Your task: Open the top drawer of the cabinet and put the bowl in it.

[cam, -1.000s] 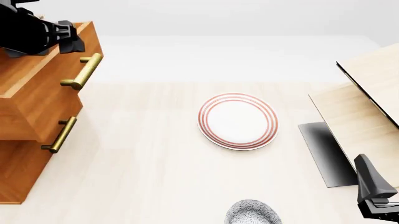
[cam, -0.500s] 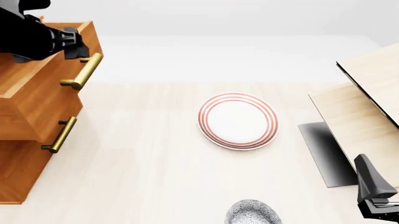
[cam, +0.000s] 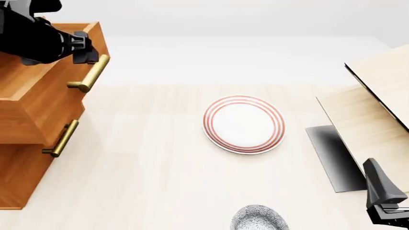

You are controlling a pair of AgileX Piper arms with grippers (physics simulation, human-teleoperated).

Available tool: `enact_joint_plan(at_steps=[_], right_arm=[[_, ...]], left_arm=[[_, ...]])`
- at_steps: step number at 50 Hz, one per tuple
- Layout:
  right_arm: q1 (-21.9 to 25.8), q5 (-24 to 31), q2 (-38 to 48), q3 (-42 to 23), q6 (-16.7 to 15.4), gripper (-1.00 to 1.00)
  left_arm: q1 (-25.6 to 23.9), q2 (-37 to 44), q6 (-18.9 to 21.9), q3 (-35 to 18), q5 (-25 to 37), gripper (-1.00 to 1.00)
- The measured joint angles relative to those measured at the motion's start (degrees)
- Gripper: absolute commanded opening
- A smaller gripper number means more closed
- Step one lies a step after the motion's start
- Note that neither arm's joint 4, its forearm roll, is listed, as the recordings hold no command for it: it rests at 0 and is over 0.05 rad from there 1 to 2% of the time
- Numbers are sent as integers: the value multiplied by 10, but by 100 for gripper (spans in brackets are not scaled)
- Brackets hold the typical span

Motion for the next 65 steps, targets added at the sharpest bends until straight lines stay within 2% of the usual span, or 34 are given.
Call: enact_joint_plan(at_steps=[65], right_arm=[[0,0,0,0,0,100]], left_arm=[[-105,27,9,-16,8,100]])
